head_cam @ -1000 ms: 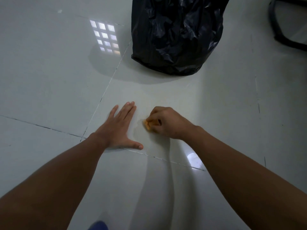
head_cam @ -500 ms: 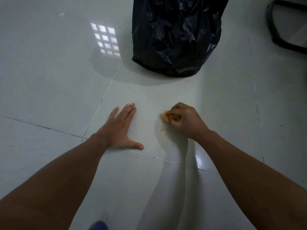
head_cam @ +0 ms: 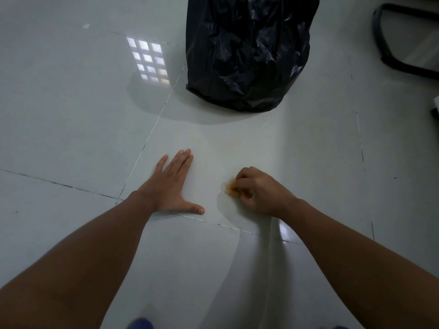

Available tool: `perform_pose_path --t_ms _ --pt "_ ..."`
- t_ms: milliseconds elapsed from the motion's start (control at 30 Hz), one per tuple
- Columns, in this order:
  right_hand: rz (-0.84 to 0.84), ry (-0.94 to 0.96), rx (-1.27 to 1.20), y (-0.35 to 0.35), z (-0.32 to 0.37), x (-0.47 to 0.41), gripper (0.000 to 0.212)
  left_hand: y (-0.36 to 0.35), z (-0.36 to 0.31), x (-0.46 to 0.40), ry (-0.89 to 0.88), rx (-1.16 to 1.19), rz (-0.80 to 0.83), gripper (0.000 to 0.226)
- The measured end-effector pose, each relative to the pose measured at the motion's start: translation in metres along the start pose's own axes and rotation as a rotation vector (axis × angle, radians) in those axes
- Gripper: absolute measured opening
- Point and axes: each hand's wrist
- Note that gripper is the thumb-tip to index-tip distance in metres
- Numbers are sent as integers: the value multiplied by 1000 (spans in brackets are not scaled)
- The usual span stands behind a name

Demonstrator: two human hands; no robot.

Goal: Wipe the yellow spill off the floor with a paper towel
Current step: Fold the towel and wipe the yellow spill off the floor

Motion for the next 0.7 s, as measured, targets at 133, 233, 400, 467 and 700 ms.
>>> perform_pose_path --t_ms 133,233,400,467,700 --pt "-187 -255 -59 9 -18 7 25 -1 0 1 5 4 3 149" --pt "-119 -225 -20 6 -13 -3 23 -2 -1 1 6 -2 -1 148" --pt "-5 -18 -19 -11 17 -14 25 -4 -1 3 5 19 -20 145" --pt "-11 -5 -27 -16 17 -2 26 -7 -1 6 5 41 -37 143" --pt "-193 -215 -56 -4 -11 23 28 -13 0 9 -4 63 -68 141"
Point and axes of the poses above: each hand's wrist, its own x-axis away from the middle knuckle, its own y-axis out of the back of the hand, z = x × y, and after that the axes turned 11 degrees about z, right-handed
